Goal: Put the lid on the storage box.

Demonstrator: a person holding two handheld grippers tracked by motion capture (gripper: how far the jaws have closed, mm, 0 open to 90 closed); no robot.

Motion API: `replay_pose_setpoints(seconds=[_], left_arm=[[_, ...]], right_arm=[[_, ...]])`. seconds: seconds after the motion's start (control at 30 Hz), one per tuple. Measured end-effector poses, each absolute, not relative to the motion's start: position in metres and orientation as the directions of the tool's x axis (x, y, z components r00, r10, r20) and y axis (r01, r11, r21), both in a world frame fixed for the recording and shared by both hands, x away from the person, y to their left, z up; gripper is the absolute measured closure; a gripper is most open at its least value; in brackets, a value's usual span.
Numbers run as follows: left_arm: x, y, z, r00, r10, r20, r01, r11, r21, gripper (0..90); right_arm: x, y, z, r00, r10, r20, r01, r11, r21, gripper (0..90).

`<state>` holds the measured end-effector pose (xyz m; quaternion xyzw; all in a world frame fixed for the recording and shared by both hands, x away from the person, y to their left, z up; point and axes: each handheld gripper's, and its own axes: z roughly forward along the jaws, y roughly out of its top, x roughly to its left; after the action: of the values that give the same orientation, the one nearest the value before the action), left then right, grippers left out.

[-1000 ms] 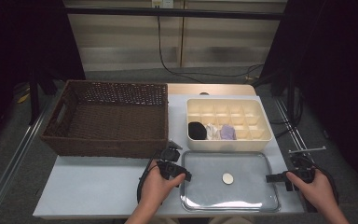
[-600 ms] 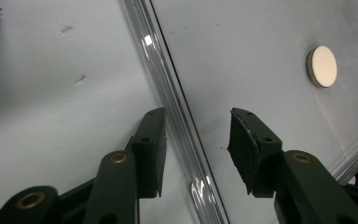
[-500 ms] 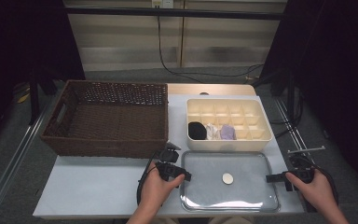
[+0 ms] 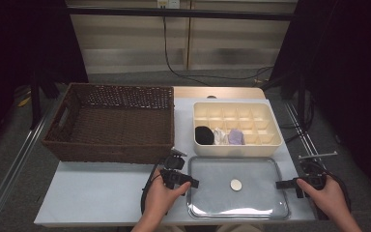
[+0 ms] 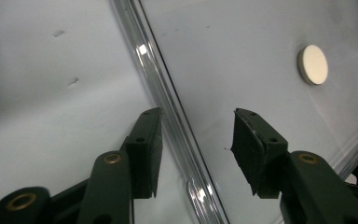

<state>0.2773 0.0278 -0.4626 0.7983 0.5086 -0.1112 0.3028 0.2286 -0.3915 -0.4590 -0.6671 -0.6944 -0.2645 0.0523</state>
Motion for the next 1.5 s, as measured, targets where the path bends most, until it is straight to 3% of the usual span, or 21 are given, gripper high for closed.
replay_pose_setpoints(seconds=[0.13,0.7,0.9,1.17,1.5], left_arm=[[0.274,0.030,-0.465,0.458,0.745,-0.485,0.875,-0.283,0.392,52.4],[0.282,0.021,-0.460,0.374,0.778,-0.505,0.922,-0.256,0.289,46.9],[0.283,0.029,-0.463,0.343,0.760,-0.553,0.934,-0.212,0.288,51.5],[0.284,0.030,-0.462,0.363,0.760,-0.538,0.926,-0.233,0.296,54.7],[0.287,0.024,-0.459,0.361,0.768,-0.529,0.930,-0.252,0.268,46.2]], right_arm=[[0.228,-0.391,-0.459,-0.105,0.898,0.428,0.954,-0.031,0.299,65.6],[0.227,-0.391,-0.460,-0.105,0.895,0.434,0.951,-0.037,0.306,65.2],[0.228,-0.389,-0.459,-0.118,0.902,0.414,0.951,-0.016,0.308,65.5],[0.229,-0.390,-0.458,-0.120,0.901,0.416,0.953,-0.013,0.302,65.9],[0.227,-0.393,-0.459,-0.117,0.892,0.437,0.950,-0.027,0.310,66.9]])
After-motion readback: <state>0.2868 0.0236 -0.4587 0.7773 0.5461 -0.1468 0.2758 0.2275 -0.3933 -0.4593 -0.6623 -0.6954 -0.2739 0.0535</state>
